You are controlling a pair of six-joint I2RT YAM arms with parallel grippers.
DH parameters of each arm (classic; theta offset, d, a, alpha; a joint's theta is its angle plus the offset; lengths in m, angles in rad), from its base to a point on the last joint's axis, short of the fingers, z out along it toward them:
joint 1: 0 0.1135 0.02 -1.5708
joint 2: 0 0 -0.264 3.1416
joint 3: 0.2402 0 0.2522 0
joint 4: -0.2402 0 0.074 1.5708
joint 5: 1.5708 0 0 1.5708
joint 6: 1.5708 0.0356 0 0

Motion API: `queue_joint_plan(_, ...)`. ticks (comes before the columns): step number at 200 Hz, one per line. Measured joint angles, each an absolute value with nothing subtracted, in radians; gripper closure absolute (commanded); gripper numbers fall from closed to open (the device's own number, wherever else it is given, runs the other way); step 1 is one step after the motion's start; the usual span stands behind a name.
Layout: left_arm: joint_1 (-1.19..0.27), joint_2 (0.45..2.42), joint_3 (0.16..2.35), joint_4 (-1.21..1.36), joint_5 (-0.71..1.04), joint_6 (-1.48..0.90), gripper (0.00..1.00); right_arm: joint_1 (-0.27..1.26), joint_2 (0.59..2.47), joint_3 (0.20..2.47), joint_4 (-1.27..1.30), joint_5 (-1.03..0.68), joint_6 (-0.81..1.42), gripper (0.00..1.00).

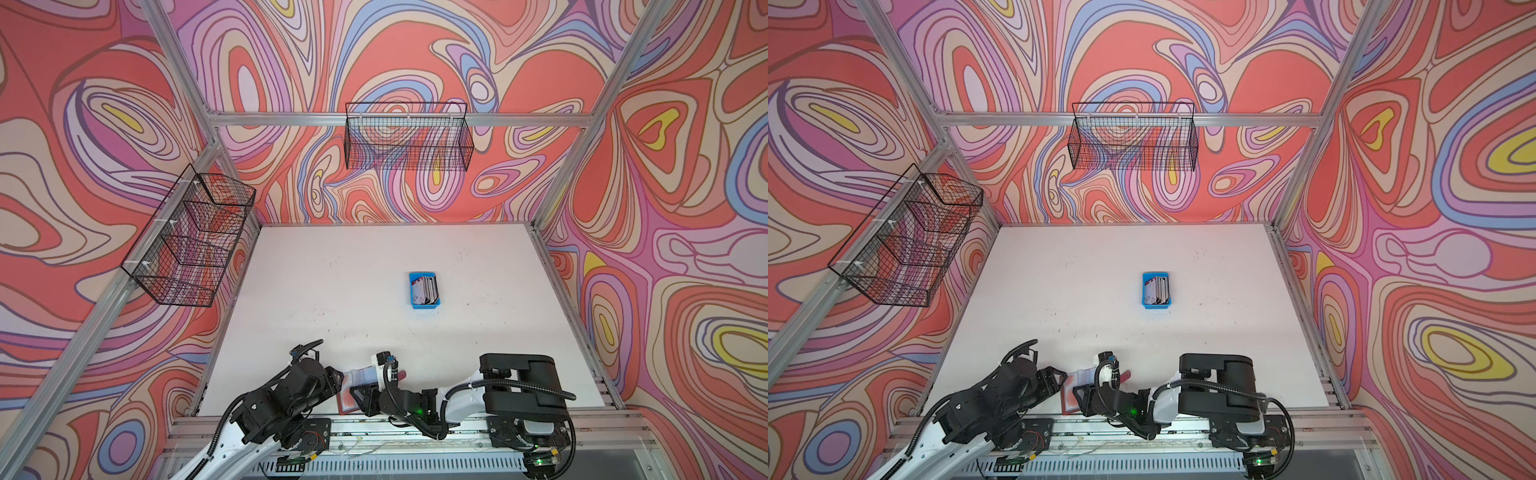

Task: Put the credit cards into the card holder

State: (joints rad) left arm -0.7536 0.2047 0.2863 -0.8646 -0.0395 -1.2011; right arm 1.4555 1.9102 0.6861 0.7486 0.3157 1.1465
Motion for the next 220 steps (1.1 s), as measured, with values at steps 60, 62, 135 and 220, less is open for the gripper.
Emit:
queue_joint_plan(60,-0.754,0.196,0.314,-0.755,-0.027,-1.159,0.45,1.456,1.927,0.686,0.777,0.309,1.150,0.66)
queue_joint_plan(62,-0.754,0.207,0.314,-0.744,-0.022,-1.157,0.46,1.456,1.927,0.686,0.778,0.309,1.150,0.66)
queue_joint_plan(135,-0.754,0.507,0.242,-0.406,0.108,-1.146,0.45,1.456,1.927,0.686,0.782,0.307,1.149,0.66)
queue_joint_plan(220,-0.754,0.495,0.157,-0.316,0.120,-1.172,0.41,1.456,1.927,0.697,0.780,0.302,1.143,0.66)
